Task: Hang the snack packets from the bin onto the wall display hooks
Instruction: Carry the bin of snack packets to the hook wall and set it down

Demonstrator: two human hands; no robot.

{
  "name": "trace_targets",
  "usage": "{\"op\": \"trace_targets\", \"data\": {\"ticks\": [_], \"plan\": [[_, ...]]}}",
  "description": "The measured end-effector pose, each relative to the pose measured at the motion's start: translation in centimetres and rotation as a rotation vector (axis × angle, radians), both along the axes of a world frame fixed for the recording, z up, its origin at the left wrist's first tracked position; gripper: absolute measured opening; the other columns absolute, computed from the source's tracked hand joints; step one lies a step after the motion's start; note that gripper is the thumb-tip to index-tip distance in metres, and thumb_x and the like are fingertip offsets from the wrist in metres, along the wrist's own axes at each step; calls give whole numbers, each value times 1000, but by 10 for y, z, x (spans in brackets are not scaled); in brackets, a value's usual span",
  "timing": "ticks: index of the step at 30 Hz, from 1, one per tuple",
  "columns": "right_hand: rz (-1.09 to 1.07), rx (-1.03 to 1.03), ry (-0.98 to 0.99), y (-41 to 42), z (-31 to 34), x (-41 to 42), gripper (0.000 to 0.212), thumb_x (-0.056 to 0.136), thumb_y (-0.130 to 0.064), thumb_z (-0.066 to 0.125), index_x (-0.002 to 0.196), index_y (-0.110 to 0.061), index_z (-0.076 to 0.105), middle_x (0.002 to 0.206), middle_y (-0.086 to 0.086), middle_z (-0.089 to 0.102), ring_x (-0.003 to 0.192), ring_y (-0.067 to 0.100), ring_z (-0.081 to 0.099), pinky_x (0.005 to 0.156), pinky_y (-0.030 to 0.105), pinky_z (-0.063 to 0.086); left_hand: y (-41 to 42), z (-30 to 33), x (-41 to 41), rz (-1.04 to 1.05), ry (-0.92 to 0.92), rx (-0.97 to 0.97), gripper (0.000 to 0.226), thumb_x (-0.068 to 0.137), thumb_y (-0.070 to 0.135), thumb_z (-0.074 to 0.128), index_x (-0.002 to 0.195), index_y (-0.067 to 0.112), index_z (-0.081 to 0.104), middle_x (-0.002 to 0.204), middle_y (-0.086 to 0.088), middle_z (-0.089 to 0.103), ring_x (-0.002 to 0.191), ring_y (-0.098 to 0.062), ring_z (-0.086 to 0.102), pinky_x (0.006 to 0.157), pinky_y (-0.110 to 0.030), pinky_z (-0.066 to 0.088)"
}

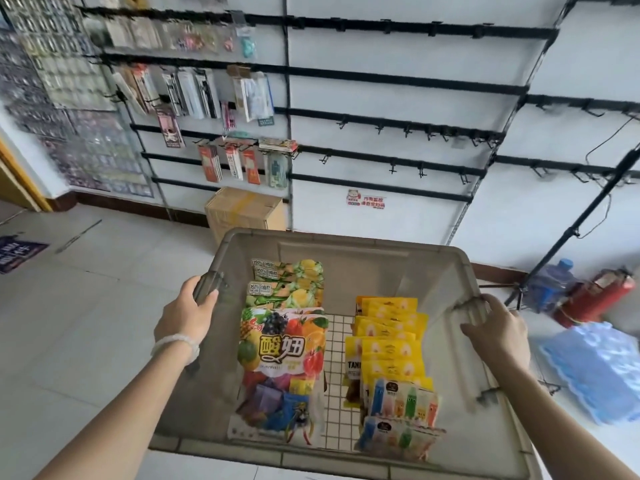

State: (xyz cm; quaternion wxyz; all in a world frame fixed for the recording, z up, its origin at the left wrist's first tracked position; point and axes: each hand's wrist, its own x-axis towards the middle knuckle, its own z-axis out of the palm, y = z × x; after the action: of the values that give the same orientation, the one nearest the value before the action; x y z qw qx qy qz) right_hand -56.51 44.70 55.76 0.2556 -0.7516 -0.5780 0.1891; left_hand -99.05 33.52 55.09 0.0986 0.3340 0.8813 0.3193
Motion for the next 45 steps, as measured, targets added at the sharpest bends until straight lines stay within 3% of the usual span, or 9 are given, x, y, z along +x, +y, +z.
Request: {"op": "trace_targets", "data": {"ticks": [13,17,24,32,37,43,45], "plan": [[-104,-69,13,222,-41,-86,59,69,-10,68,124,-21,52,92,13,46,88,34,52,69,33,37,269,-40,-94,-90,-43,-99,40,91,47,45,128,31,43,103,-10,63,87,-37,58,73,-42,50],[-126,-77,-4,292,-47,-98,62,70,-11,68,128,-20,49,102,21,52,94,38,54,69,33,36,347,-41,-107,-111,-34,-103,41,91,47,46,128,31,43,107,-10,63,89,-37,58,71,-40,50],[-127,-125,11,417,-80,-110,58,71,-12,67,125,-22,51,110,21,52,96,37,54,66,31,34,460,-74,-113,-71,-84,-155,42,90,49,46,128,32,43,107,-9,63,90,-36,58,74,-41,51],[-81,-243,22,544,-138,-127,57,76,-9,62,129,-20,44,112,20,47,94,36,51,67,33,36,569,-139,-127,22,-134,-253,44,88,52,47,129,36,39,105,-11,63,91,-37,58,76,-47,52],[-90,-285,12,605,-191,-146,55,76,-11,66,126,-22,47,99,10,42,78,31,48,66,35,41,619,-194,-144,33,-194,-218,43,90,46,49,130,35,40,99,-10,62,85,-33,55,69,-39,48],[-101,-321,-15,661,-280,-175,60,75,-12,70,129,-21,46,116,19,48,94,39,55,79,42,49,681,-285,-172,28,-204,-271,45,90,47,48,132,36,38,99,-10,63,88,-34,57,70,-39,47],[-119,-318,-17,674,-317,-181,61,74,-10,70,130,-18,46,118,20,47,99,39,54,82,42,47,701,-319,-178,24,-219,-288,45,90,46,48,132,35,38,92,-8,62,82,-31,56,68,-38,46]]}}
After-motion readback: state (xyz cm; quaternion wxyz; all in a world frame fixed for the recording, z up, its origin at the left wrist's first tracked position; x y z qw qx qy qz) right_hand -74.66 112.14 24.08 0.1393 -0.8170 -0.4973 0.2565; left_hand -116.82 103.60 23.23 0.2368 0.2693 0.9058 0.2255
